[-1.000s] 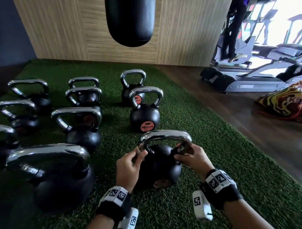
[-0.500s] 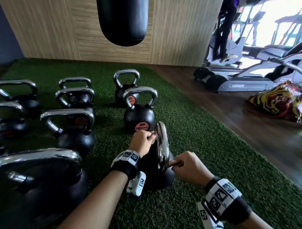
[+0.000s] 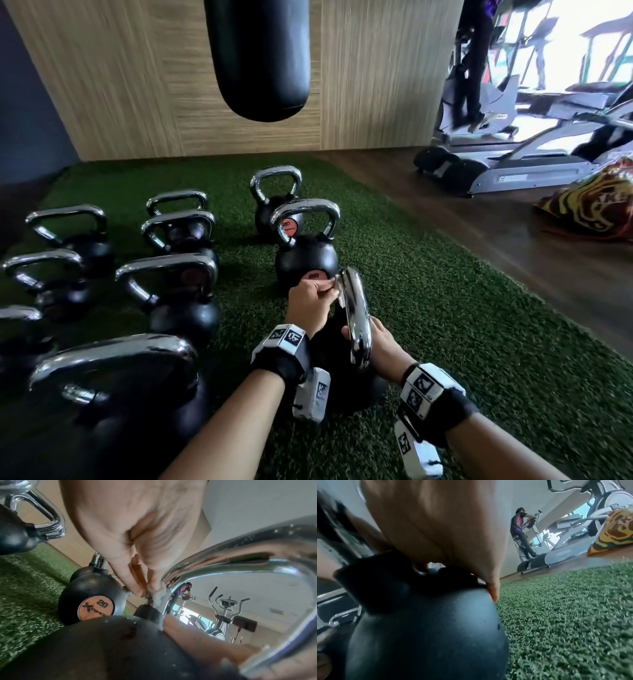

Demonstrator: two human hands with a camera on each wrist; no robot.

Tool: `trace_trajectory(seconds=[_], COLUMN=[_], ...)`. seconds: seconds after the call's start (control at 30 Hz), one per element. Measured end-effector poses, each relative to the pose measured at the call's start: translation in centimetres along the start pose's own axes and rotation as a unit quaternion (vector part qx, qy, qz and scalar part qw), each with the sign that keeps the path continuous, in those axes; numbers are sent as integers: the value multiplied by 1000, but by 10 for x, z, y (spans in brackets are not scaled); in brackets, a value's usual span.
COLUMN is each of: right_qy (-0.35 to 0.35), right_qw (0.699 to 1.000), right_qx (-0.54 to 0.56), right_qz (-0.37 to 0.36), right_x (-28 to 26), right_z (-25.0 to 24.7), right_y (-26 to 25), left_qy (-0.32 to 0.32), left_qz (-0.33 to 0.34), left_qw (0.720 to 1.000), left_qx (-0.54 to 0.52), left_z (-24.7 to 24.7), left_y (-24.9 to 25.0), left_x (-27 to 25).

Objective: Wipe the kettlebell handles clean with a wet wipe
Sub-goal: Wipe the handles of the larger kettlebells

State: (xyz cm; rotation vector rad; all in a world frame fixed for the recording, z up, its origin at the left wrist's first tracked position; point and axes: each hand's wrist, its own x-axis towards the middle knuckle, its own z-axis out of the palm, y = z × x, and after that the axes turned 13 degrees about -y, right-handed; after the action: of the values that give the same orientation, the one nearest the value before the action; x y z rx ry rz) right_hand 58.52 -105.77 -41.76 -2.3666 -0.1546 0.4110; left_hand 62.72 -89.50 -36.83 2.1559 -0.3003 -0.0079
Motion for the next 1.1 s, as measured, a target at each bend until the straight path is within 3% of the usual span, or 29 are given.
trace_trajectory(seconds=[0.17, 0.33, 0.43, 0.57, 0.73, 0.83, 0.9, 1.03, 1.1], right_qy=[22, 21, 34, 50, 41, 42, 36, 32, 38], right_qw=[1000, 999, 998, 998, 999, 998, 998, 995, 995], right_qx=[-10, -26, -38, -23, 31, 40, -12, -72, -70], right_qz=[-13, -23, -27, -34, -17, -27, -45, -55, -56], right_x=[2, 3, 3, 4, 3, 2, 1, 0, -1], right_z=[5, 6, 8, 10, 9, 9, 9, 7, 7], right_y=[1, 5, 8, 9, 7, 8, 10, 11, 10], left_qy=[23, 54, 47, -6, -4, -74, -104, -55, -82], left_qz=[10, 138, 160, 137, 87, 71, 84, 82, 51], left_qw=[1000, 988, 984, 985, 989, 982, 976, 974, 971], left_qx=[-9, -52, -62, -101, -122, -159, -172, -202, -220], left_z=[4, -10, -15, -22, -28, -33, -33, -22, -21], left_y=[0, 15, 18, 18, 28, 24, 21, 22, 19], left_x=[-1, -5, -17, -29, -32, -46, -60, -77, -83])
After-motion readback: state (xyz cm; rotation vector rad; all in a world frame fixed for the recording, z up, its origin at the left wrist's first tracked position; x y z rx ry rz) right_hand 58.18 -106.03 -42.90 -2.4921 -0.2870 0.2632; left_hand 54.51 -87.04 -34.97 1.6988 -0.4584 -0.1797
